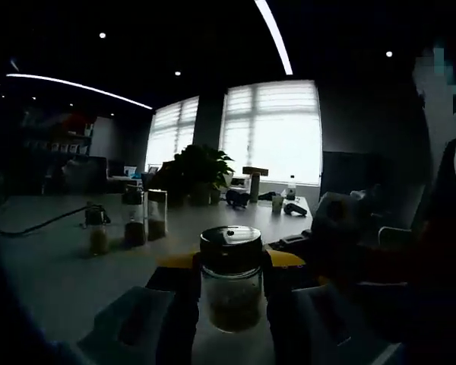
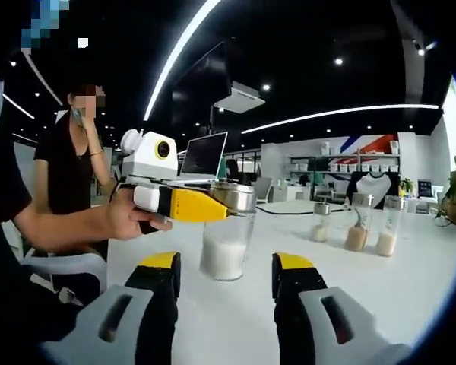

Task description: Rotate the seasoning bottle until the label or dispensing opening points toward the visible target arrow and the bottle remains upright within the marked orientation range

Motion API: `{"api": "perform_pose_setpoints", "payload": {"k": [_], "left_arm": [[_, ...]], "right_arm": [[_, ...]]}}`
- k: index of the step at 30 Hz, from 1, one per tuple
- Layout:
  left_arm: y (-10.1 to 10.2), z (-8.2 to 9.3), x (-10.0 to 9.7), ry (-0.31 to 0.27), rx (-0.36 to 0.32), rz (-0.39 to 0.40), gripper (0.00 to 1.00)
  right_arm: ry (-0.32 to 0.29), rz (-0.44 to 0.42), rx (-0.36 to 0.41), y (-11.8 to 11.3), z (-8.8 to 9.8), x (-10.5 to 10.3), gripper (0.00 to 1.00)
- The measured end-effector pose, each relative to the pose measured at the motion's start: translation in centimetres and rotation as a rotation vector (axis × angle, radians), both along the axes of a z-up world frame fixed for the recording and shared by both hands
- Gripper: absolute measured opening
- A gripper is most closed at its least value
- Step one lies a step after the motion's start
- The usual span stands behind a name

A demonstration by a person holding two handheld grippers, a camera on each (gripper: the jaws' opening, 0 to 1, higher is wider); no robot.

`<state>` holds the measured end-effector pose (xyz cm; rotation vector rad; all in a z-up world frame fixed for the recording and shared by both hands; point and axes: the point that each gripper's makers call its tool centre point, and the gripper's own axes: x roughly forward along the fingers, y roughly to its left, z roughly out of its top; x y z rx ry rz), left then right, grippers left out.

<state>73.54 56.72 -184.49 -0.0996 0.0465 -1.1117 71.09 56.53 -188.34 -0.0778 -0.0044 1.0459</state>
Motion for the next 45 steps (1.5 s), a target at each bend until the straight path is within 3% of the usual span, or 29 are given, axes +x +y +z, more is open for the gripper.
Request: {"api": "perform_pose_setpoints", "payload": {"k": [17,21,25,29,34,36,41,45], "left_arm": [[-1.5,-0.2,-2.5,0.004,-0.009,-0.145,0.33],[-1.5,0.0,-2.9,0.012,-0.032,-0.180,0.33],[-1.5,0.0,-3.0,0.018,-0.038,-0.188,0.34],[-1.9,-0.4,-3.0,0.000,-0.018,-0.162,0.34],[-2.0,-0.1,-2.5,-0.009,-0.039,-0.074,0.35],[-2.1,-0.1,-2.6,-0.033,-0.033,-0.039,0.35],[-1.8,0.0,-2.3,-0.022,-0.042,0.033,0.35],[-1.7,0.0,-2.2,-0.029,-0.048,0.065,0.36]], "right_arm": [[0.019,0.063,0.037,1.2,0.0,-1.0,0.31],[0.049,0.101,0.078,1.3,0.1,-1.4,0.31],[0.049,0.100,0.068,1.3,0.1,-1.6,0.31],[0.040,0.053,0.017,1.2,-0.3,-1.4,0.30],[-0.065,-0.067,-0.086,0.9,-0.4,-0.6,0.30],[-0.061,-0.076,-0.078,1.1,-0.4,-0.8,0.30],[-0.044,-0.103,-0.043,1.1,-0.4,-0.6,0.30],[-0.068,-0.146,-0.064,1.3,-0.4,-0.6,0.30]]}}
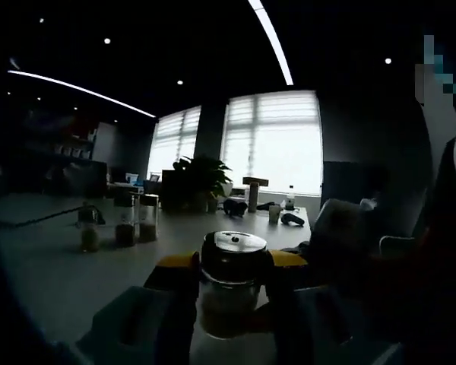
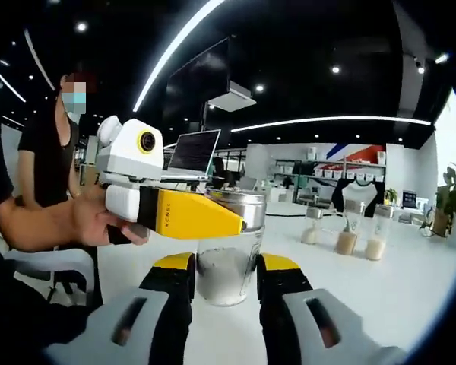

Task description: Rotate the seasoning bottle until the label or dispensing opening points toward the visible target arrow and the bottle remains upright within the marked orientation range

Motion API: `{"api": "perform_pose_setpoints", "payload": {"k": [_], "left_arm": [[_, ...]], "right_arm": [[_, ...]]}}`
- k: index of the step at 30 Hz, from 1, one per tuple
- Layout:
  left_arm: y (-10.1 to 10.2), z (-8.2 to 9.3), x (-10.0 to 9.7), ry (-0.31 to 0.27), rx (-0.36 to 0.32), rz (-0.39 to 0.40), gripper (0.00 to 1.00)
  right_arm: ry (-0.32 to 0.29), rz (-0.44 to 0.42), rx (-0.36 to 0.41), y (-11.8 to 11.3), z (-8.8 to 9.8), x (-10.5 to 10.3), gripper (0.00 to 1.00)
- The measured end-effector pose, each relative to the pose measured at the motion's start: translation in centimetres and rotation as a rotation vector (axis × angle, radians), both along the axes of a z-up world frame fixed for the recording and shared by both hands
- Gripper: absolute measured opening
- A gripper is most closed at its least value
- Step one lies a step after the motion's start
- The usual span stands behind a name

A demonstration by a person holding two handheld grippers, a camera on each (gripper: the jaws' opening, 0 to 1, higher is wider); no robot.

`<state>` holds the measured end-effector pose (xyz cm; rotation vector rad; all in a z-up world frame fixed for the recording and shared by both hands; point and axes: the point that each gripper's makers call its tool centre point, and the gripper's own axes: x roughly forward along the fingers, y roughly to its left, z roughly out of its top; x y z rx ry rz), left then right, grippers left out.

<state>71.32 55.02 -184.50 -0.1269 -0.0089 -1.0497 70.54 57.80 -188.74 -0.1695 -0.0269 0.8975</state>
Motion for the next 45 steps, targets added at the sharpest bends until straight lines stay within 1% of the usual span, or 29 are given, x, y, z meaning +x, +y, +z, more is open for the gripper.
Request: {"api": "perform_pose_setpoints", "payload": {"k": [2,4,8,10,12,14,16,17,18,19,20,21,22,26,29,31,34,35,36,40,45], "left_arm": [[0.3,-0.2,0.2,0.012,-0.006,0.031,0.36],[0.4,-0.3,0.3,0.015,-0.013,0.058,0.36],[0.7,-0.1,0.5,-0.001,-0.007,0.128,0.37],[0.9,-0.2,0.6,-0.001,0.001,0.158,0.37],[0.9,-0.4,0.6,-0.010,0.016,0.172,0.37],[1.1,-0.6,0.6,-0.015,0.026,0.174,0.37],[1.5,-0.6,0.6,-0.007,0.031,0.165,0.37],[1.6,-0.6,0.6,-0.005,0.030,0.153,0.37],[1.6,-0.5,0.5,-0.005,0.030,0.141,0.37],[1.5,-0.6,0.3,-0.010,0.042,0.117,0.37],[1.3,-0.6,0.2,-0.018,0.056,0.105,0.37],[1.3,-0.8,0.1,-0.025,0.076,0.096,0.37],[1.3,-0.8,0.0,-0.023,0.081,0.091,0.37],[1.1,-1.0,-0.4,-0.017,0.089,0.042,0.36],[0.8,-0.9,-1.0,-0.016,0.089,-0.012,0.36],[0.7,-0.8,-1.3,-0.013,0.084,-0.053,0.36],[0.7,-0.8,-1.4,0.022,0.074,-0.073,0.36],[0.6,-0.8,-1.4,0.025,0.073,-0.085,0.36],[0.6,-0.7,-1.5,0.023,0.074,-0.091,0.36],[0.3,-0.5,-1.8,0.020,0.076,-0.115,0.36],[-0.1,-0.1,-2.5,0.009,0.073,-0.166,0.36]], "right_arm": [[0.001,-0.033,-0.015,0.1,-0.1,0.1,0.30],[-0.012,-0.064,-0.026,0.2,-0.2,0.2,0.30],[-0.028,-0.127,-0.024,0.6,0.0,0.2,0.29],[-0.021,-0.138,-0.016,0.7,-0.1,0.3,0.30],[-0.009,-0.141,-0.010,0.8,-0.3,0.4,0.30],[-0.015,-0.126,-0.019,0.8,-0.5,0.5,0.30],[-0.028,-0.084,-0.022,1.0,-0.5,0.4,0.30],[-0.026,-0.057,-0.003,1.1,-0.3,0.3,0.30],[-0.014,-0.042,0.016,1.1,-0.2,0.2,0.30],[0.014,-0.020,0.041,1.2,-0.3,0.1,0.30],[0.018,-0.007,0.042,1.2,-0.3,0.1,0.30],[0.021,0.022,0.046,1.3,-0.3,0.0,0.30],[0.031,0.037,0.050,1.3,-0.4,-0.1,0.30],[0.047,0.110,0.056,1.3,-0.4,-0.6,0.30],[0.041,0.164,0.053,1.2,-0.3,-1.0,0.30],[0.046,0.191,0.061,1.2,-0.2,-1.3,0.30],[0.058,0.229,0.066,1.0,-0.2,-1.7,0.30],[0.059,0.235,0.066,1.0,-0.2,-1.7,0.30],[0.061,0.254,0.071,0.9,-0.2,-1.9,0.30],[0.071,0.280,0.082,0.7,-0.1,-2.1,0.30],[0.093,0.326,0.111,0.6,0.0,-2.6,0.30]]}}
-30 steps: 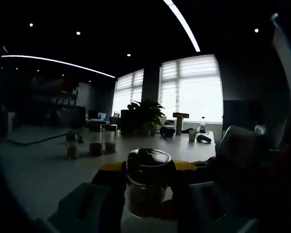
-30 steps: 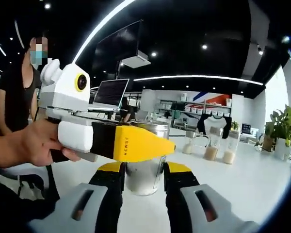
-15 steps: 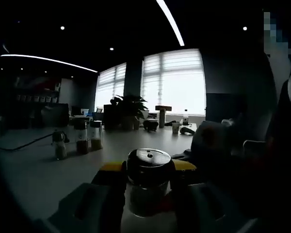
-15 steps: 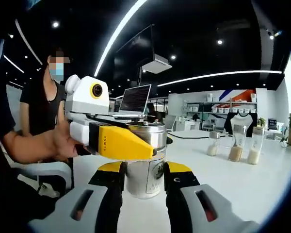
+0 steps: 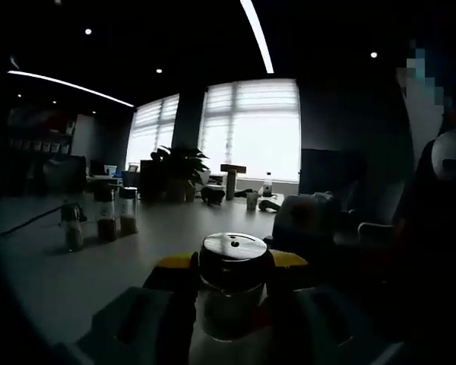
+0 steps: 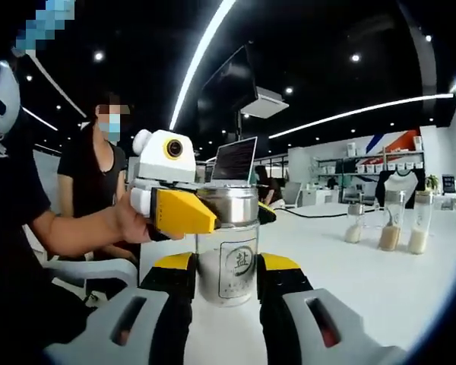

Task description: Rotate the seasoning bottle until the label or dispensing opening points toward the visible target arrow and the bottle remains upright within the marked orientation range

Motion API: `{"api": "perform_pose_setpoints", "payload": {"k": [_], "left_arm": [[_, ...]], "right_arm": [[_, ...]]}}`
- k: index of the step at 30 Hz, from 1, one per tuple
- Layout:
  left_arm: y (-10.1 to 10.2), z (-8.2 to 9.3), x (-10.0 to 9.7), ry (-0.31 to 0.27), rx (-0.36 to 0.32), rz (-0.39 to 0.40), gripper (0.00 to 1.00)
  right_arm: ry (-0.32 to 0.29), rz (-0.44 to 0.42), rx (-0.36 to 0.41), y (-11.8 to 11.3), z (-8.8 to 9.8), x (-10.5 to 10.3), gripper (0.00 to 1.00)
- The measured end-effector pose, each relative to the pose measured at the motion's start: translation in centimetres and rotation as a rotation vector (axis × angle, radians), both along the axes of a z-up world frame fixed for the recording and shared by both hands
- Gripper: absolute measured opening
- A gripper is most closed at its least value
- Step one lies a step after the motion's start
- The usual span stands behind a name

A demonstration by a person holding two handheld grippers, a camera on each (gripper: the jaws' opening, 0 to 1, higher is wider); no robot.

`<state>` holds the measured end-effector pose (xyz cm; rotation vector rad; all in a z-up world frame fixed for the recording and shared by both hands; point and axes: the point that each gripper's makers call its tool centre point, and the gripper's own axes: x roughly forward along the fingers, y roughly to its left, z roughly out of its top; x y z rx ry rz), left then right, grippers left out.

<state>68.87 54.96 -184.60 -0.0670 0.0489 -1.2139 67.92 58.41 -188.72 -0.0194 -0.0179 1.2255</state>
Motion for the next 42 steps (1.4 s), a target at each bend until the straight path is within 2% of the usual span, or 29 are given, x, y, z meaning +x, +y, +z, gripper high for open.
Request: {"api": "perform_pose_setpoints", "payload": {"k": [3,9,15,17,23,29,34,38,42], "left_arm": [[-0.2,0.3,-0.4,0.006,-0.012,-0.034,0.36],[-0.5,0.7,-1.3,0.014,-0.030,-0.116,0.37],[-0.6,0.4,-1.5,-0.001,-0.015,-0.124,0.37],[-0.7,0.6,-1.4,-0.022,-0.022,-0.106,0.37],[-0.5,0.9,-0.6,-0.031,-0.013,-0.041,0.38],[0.0,0.8,0.0,-0.039,-0.003,0.037,0.38],[0.5,0.2,1.5,0.002,-0.022,0.152,0.38],[0.3,-0.1,2.0,0.008,-0.039,0.207,0.38],[0.0,-0.4,2.3,-0.001,-0.029,0.233,0.38]], "right_arm": [[0.026,0.033,0.009,0.0,-0.1,-0.3,0.31],[0.007,0.066,0.002,0.3,0.0,-1.1,0.31],[-0.007,0.039,-0.031,0.7,-0.3,-1.2,0.31],[-0.042,-0.011,-0.044,0.6,-0.1,-0.8,0.31],[-0.036,-0.102,-0.046,0.8,0.0,0.1,0.31],[-0.068,-0.191,-0.084,1.0,-0.1,0.8,0.31],[-0.044,-0.372,-0.108,0.5,-0.7,2.5,0.31],[0.035,-0.438,-0.049,0.3,-1.1,2.9,0.31],[0.028,-0.461,-0.074,0.1,-1.4,3.2,0.31]]}}
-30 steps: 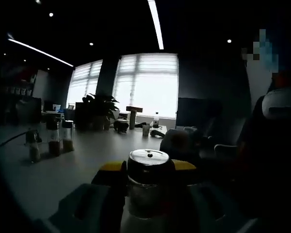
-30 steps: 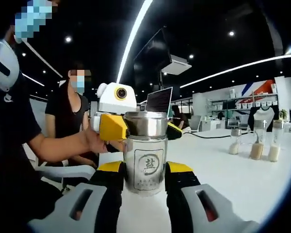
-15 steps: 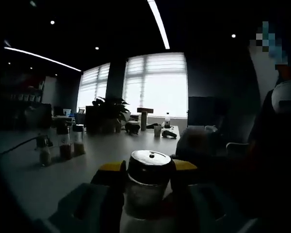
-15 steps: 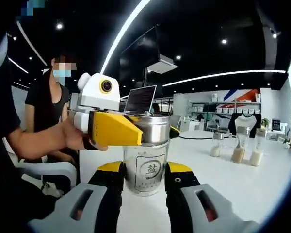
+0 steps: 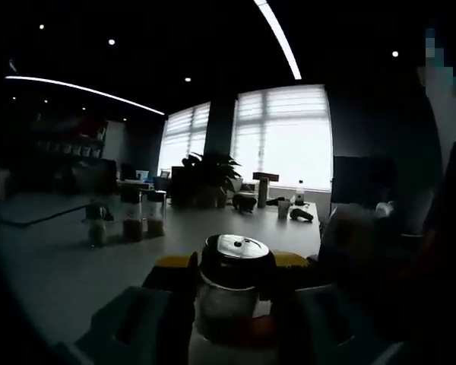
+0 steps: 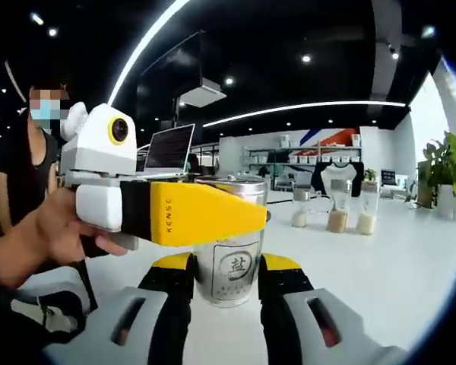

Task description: Rotate the seasoning bottle until the label or dispensing opening points toward the visible target arrow and the bottle remains upright within the marked orientation range

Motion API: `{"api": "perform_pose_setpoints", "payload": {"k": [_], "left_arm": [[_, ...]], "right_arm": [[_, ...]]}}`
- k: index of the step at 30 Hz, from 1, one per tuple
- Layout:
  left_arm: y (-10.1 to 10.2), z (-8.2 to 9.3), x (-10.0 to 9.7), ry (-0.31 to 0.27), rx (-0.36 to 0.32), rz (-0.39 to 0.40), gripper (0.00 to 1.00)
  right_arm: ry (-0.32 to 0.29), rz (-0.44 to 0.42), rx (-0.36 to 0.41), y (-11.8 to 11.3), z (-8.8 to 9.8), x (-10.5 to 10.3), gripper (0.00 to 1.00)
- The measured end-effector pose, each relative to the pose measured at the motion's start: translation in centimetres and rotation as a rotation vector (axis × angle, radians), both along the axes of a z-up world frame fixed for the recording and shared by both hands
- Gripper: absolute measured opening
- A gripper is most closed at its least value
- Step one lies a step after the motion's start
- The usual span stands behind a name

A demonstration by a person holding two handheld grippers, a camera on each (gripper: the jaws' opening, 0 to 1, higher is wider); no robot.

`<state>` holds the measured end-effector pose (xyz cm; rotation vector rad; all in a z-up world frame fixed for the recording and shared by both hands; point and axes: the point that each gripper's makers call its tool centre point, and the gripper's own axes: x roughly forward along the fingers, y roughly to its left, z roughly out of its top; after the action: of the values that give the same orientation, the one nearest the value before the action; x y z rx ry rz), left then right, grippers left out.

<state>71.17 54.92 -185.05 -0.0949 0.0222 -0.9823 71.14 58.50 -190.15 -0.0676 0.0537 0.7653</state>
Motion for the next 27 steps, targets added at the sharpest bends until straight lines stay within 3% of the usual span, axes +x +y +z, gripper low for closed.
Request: {"api": "perform_pose_setpoints", "payload": {"k": [3,5,7,9,12,16,22,27], "left_arm": [[0.5,-0.1,0.1,0.017,0.031,-0.007,0.37],[0.7,0.2,-0.4,-0.007,0.044,-0.075,0.37],[0.9,0.6,-0.8,0.013,0.030,-0.123,0.37],[1.0,0.9,-1.0,0.041,0.023,-0.161,0.37],[0.8,1.4,-2.0,0.019,0.049,-0.250,0.37],[0.7,2.1,-3.1,0.025,0.025,-0.348,0.37],[0.6,2.4,-3.8,0.079,-0.030,-0.441,0.37],[0.3,2.6,-3.9,0.068,-0.059,-0.439,0.37]], "right_arm": [[-0.013,0.098,-0.013,0.4,0.0,-0.2,0.31],[-0.015,0.209,0.028,0.7,0.7,-0.9,0.31],[-0.002,0.274,0.048,0.7,1.0,-1.4,0.31],[0.002,0.304,0.055,0.6,1.3,-1.7,0.31],[-0.019,0.357,0.045,0.9,1.5,-2.4,0.31],[-0.014,0.434,0.081,1.1,1.9,-3.4,0.31],[-0.001,0.524,0.092,1.2,2.0,-4.6,0.32],[-0.020,0.474,0.053,1.0,2.3,-4.6,0.32]]}}
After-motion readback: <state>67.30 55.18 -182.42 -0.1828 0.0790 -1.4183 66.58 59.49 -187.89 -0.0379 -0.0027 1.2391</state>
